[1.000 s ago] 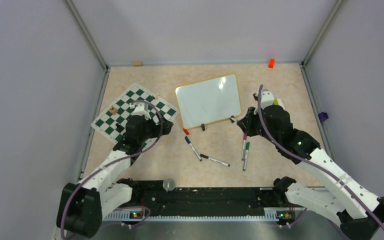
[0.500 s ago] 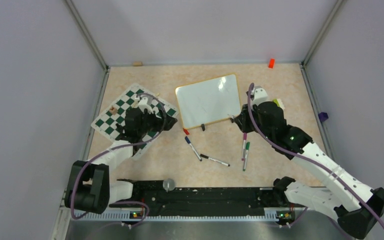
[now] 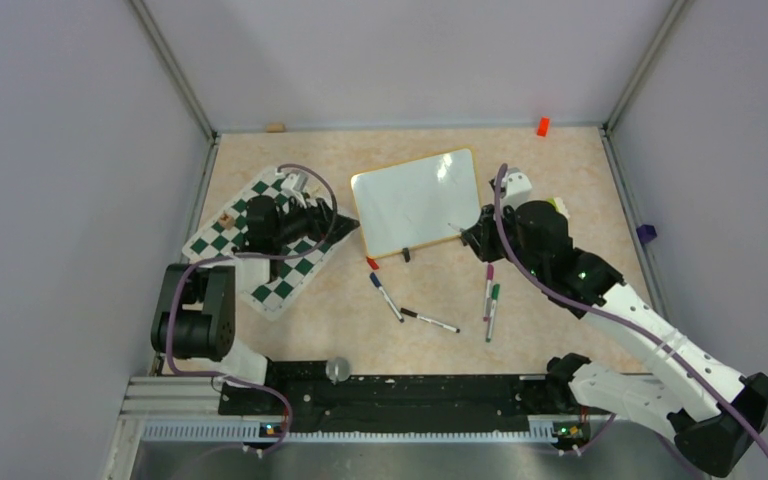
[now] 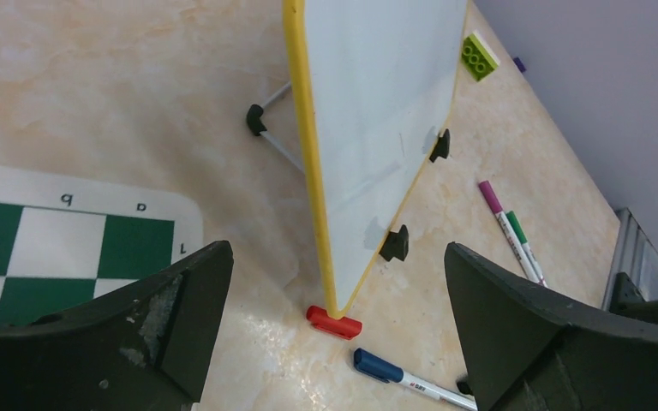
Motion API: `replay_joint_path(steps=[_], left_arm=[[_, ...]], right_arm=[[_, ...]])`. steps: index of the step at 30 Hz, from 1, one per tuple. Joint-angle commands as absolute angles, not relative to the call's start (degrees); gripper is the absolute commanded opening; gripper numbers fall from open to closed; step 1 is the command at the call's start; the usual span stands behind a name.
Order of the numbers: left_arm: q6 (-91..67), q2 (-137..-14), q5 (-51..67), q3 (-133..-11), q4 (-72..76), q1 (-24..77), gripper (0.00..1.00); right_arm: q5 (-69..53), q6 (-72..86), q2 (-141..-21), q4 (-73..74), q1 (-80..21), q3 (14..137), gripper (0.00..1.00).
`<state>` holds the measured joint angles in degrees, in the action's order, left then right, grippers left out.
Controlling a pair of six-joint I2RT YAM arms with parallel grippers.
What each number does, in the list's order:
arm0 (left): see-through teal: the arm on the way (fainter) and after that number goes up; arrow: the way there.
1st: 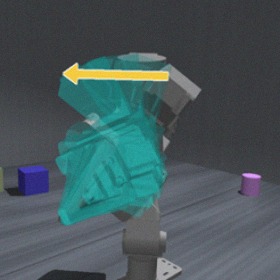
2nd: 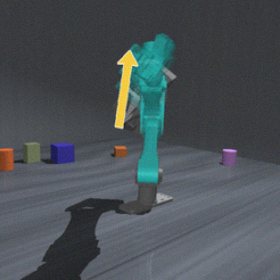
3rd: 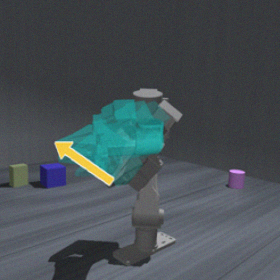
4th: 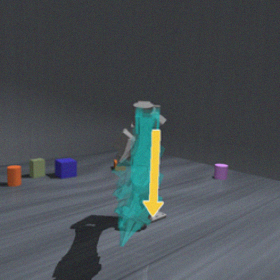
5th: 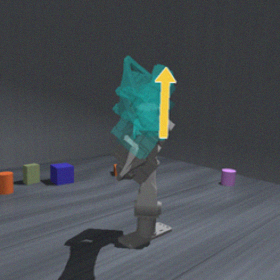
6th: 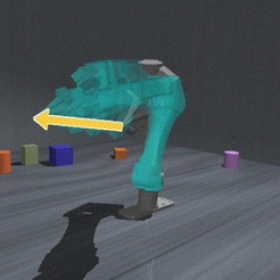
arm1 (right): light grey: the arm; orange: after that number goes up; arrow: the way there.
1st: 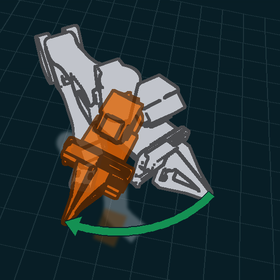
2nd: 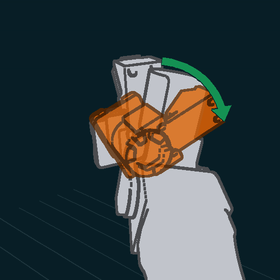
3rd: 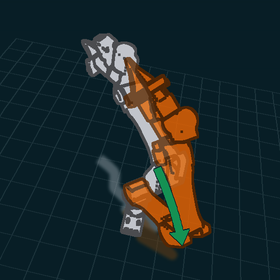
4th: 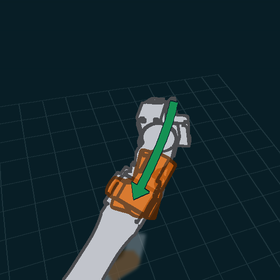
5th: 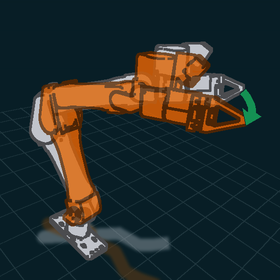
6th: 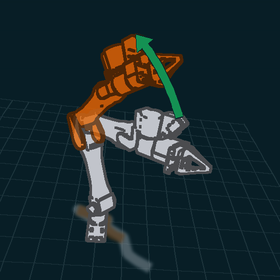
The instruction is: Write a sentence on the whiteboard
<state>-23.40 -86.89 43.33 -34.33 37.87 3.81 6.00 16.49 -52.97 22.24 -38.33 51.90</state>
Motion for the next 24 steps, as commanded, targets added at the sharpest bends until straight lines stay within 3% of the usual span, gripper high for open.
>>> replay_joint_path(steps=[1,6,11,24], left_arm=[[-26.1,-91.1,53.6,-37.4,48.8,2.8,0.99],[-25.5,-94.1,54.0,-40.9,45.6,2.7,0.99],[-30.9,-102.4,62.2,-46.3,51.5,2.4,0.99],[-28.6,-105.1,57.7,-49.4,48.6,2.3,0.99]], right_arm=[[5.0,15.7,-52.9,19.9,-37.8,54.5,0.0],[4.7,15.7,-52.4,19.8,-37.8,54.1,0.0],[4.8,15.7,-52.4,19.9,-37.8,53.8,0.0],[4.6,15.7,-54.1,19.3,-37.8,54.6,0.0]])
